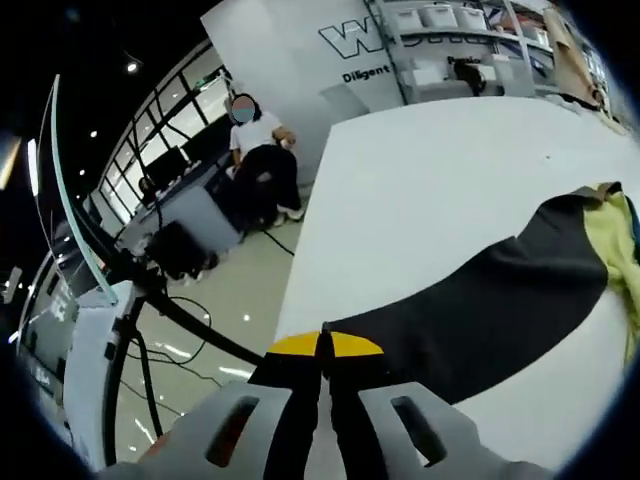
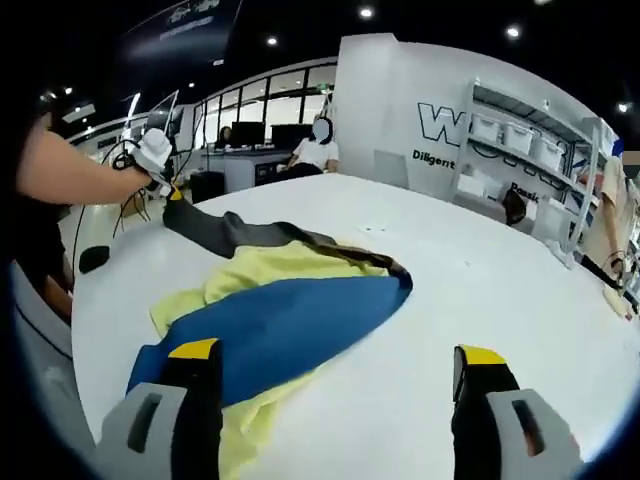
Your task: Fold the garment on the visible template until the final outline fits inside the template.
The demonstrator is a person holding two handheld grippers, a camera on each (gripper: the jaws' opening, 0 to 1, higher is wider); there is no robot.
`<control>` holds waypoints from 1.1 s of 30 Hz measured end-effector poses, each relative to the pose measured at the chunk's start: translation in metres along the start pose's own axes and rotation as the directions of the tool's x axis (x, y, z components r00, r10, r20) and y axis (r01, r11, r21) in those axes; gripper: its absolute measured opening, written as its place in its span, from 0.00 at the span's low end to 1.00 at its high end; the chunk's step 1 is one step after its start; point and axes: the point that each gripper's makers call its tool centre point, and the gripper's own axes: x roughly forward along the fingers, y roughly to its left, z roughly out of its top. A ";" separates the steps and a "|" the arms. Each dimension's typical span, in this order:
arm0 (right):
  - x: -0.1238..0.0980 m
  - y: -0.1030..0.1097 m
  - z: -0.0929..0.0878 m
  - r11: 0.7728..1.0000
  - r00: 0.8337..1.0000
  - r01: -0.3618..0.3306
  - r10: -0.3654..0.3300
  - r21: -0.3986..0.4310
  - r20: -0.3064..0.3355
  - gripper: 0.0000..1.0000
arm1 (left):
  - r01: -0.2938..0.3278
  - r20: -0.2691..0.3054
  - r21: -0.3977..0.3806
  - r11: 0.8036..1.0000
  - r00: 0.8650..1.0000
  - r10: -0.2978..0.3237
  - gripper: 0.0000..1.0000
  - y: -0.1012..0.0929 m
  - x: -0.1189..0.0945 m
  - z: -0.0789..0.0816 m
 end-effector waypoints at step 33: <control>0.004 0.003 -0.001 1.000 1.000 -0.009 0.009 0.004 -0.002 0.98 | 0.096 0.049 -0.004 0.995 0.994 -0.096 0.00 -0.057 -0.008 0.005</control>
